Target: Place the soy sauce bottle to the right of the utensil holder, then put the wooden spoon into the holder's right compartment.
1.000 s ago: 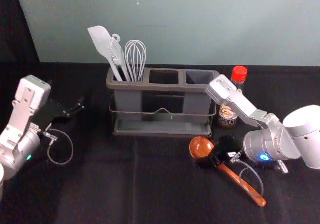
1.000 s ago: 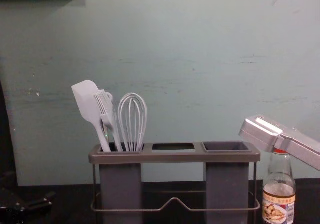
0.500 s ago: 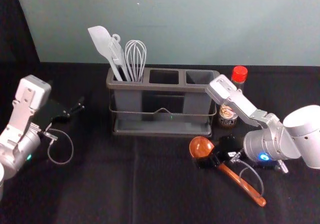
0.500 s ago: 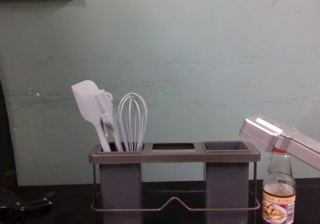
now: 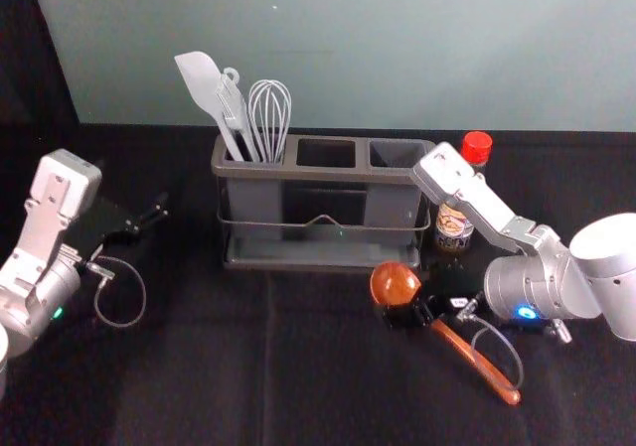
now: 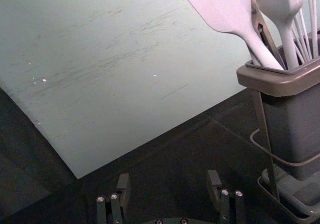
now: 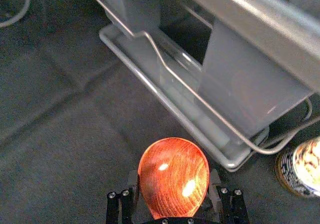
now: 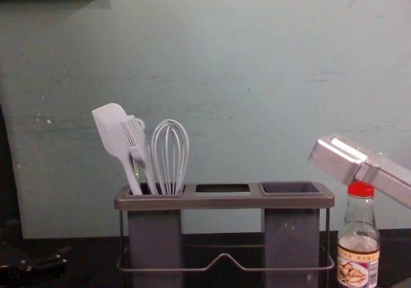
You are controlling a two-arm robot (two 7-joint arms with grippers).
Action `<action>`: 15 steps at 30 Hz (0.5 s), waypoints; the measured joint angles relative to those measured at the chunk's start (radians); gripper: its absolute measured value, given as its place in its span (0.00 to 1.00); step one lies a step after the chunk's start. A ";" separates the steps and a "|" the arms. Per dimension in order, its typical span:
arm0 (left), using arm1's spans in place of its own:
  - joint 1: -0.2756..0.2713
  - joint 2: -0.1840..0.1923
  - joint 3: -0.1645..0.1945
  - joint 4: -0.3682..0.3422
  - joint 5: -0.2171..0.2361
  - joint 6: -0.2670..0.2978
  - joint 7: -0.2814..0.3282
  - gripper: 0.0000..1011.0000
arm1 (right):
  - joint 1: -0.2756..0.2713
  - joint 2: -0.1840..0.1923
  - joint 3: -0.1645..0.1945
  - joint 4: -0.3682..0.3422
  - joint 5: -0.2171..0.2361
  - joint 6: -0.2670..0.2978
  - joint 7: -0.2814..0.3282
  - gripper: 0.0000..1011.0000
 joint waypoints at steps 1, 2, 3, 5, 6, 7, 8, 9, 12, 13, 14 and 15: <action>0.000 0.000 0.000 0.000 0.000 0.000 0.000 0.99 | -0.004 0.000 0.003 -0.004 0.000 -0.007 0.000 0.82; 0.000 0.000 0.000 0.000 0.000 0.000 0.000 0.99 | -0.011 0.001 0.011 -0.013 0.000 -0.020 -0.002 0.82; 0.000 0.000 0.000 0.000 0.000 0.000 0.000 0.99 | -0.015 0.001 0.016 -0.017 0.000 -0.029 -0.006 0.82; 0.000 0.000 0.000 0.000 0.000 0.000 0.000 0.99 | -0.028 0.002 0.029 -0.029 0.001 -0.054 -0.011 0.82; 0.000 0.000 0.000 0.000 0.000 0.000 0.000 0.99 | -0.034 0.002 0.035 -0.035 0.003 -0.063 -0.014 0.82; 0.000 0.000 0.000 0.000 0.000 0.000 0.000 0.99 | -0.044 0.002 0.046 -0.045 0.007 -0.082 -0.018 0.82; 0.000 0.000 0.000 0.000 0.000 0.000 0.000 0.99 | -0.049 0.002 0.051 -0.050 0.008 -0.090 -0.021 0.82; 0.000 0.000 0.000 0.000 0.000 0.000 0.000 0.99 | -0.055 0.003 0.058 -0.056 0.010 -0.100 -0.025 0.82; 0.000 0.000 0.000 0.000 0.000 0.000 0.000 0.99 | -0.078 0.006 0.080 -0.086 0.020 -0.137 -0.038 0.82; 0.000 0.000 0.000 0.000 0.000 0.000 0.000 0.99 | -0.089 0.009 0.091 -0.103 0.023 -0.152 -0.045 0.82; 0.000 0.000 0.000 0.000 0.000 0.000 0.000 0.99 | -0.093 0.010 0.095 -0.112 0.023 -0.159 -0.048 0.82; 0.000 0.000 0.000 0.000 0.000 0.000 0.000 0.99 | -0.098 0.012 0.098 -0.120 0.024 -0.165 -0.050 0.82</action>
